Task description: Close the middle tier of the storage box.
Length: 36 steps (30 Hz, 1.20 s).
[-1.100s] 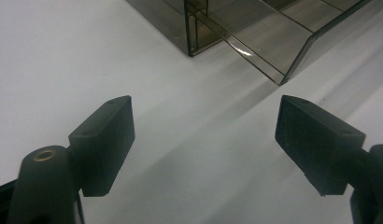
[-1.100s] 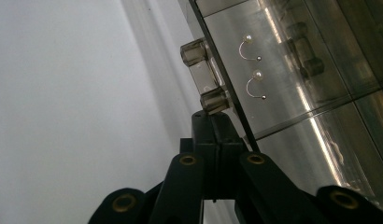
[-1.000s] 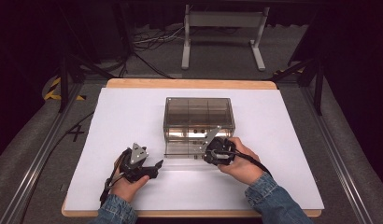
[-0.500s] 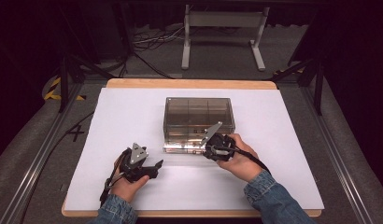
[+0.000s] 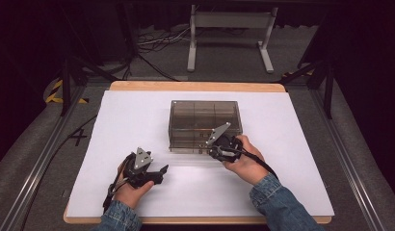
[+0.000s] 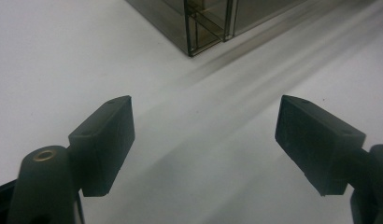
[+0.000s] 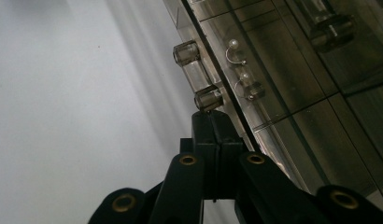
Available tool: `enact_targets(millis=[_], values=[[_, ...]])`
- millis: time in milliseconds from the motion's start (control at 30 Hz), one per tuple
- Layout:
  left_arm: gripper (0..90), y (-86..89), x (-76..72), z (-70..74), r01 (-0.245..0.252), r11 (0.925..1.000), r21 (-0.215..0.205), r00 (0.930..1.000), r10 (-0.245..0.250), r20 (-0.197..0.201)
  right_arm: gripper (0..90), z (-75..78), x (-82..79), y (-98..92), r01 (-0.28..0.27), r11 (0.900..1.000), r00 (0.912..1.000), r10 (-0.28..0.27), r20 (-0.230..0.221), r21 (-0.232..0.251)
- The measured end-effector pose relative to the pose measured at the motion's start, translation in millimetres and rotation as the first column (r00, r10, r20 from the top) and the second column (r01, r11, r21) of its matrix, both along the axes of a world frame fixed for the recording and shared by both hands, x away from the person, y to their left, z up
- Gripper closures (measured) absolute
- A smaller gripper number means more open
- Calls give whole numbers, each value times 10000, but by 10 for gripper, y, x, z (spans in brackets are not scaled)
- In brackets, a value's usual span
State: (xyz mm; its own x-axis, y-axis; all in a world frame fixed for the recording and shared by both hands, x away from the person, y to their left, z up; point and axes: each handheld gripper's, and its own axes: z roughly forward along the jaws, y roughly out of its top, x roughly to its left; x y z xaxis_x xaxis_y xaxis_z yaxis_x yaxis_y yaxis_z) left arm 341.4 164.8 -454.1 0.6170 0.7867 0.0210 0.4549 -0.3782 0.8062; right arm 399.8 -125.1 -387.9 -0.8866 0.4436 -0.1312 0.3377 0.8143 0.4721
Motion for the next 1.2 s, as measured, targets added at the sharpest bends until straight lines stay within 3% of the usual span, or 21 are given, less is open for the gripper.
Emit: enact_targets(millis=[300, 633, 1200], values=[[204, 0, 0, 0, -1, 10000, 5, 10000, 1, 1, 898, -27, 54, -32, 553, 9978, 9980, -564, 303, 360], [204, 1, 0, 1, 8, 10000, 10, 10000, -8, 2, 898, -53, 108, -64, 795, 9943, 9961, -820, 331, 707], [204, 0, 0, 0, 9, 10000, 17, 10000, -9, -5, 897, -85, 177, -112, 1464, 9802, 9876, -1525, 370, 1334]])
